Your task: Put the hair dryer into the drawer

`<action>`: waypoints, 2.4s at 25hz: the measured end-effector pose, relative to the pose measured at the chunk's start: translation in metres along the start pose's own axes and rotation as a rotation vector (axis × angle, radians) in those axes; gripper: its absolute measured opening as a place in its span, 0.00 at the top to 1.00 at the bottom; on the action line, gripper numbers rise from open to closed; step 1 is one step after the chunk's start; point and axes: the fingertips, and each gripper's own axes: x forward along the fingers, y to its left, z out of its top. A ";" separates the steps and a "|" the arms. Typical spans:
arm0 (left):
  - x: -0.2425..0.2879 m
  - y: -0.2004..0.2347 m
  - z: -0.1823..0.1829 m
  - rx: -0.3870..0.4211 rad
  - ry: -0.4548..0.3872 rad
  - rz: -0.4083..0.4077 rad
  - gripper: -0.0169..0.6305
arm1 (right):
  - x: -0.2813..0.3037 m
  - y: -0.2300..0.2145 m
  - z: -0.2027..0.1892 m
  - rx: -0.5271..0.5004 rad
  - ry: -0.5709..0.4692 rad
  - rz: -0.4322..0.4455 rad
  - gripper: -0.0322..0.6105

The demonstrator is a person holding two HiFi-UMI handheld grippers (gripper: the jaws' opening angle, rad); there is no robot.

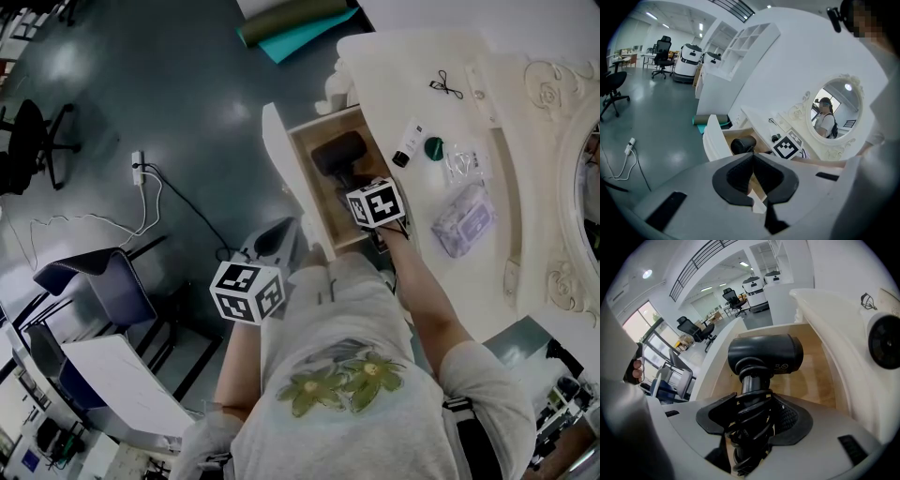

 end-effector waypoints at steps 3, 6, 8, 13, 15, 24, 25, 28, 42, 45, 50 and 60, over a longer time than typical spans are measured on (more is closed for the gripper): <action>0.001 0.000 0.000 -0.002 0.004 -0.001 0.96 | 0.005 -0.002 -0.001 0.010 0.007 -0.004 0.60; 0.002 0.002 0.001 -0.001 0.007 0.000 0.96 | 0.008 -0.005 -0.001 0.017 0.008 -0.008 0.60; 0.002 0.003 0.001 -0.001 0.008 0.002 0.96 | 0.010 -0.005 0.000 0.017 0.006 -0.009 0.60; 0.002 0.004 0.001 -0.003 0.010 0.002 0.96 | 0.016 -0.007 -0.001 0.012 0.019 -0.024 0.60; 0.002 0.005 0.001 -0.003 0.009 0.005 0.96 | 0.019 -0.009 -0.002 0.005 0.022 -0.028 0.60; 0.001 0.009 -0.002 -0.005 0.010 0.015 0.96 | 0.028 -0.012 -0.004 -0.024 0.021 -0.056 0.60; 0.001 0.009 -0.002 -0.005 0.011 0.015 0.96 | 0.029 -0.012 -0.004 -0.028 0.020 -0.060 0.60; 0.002 0.009 -0.002 -0.003 0.012 0.014 0.96 | 0.032 -0.013 -0.004 -0.038 0.019 -0.071 0.60; -0.001 0.011 -0.001 -0.001 0.014 0.017 0.96 | 0.045 -0.017 -0.015 -0.102 0.076 -0.126 0.60; -0.002 0.011 0.000 0.003 0.014 0.016 0.96 | 0.046 -0.016 -0.016 -0.121 0.108 -0.155 0.60; -0.002 0.006 0.006 0.016 0.003 0.008 0.96 | 0.037 -0.016 -0.014 -0.139 0.139 -0.219 0.60; -0.006 -0.009 0.023 0.061 -0.035 -0.020 0.96 | -0.018 0.007 0.020 -0.134 0.024 -0.223 0.60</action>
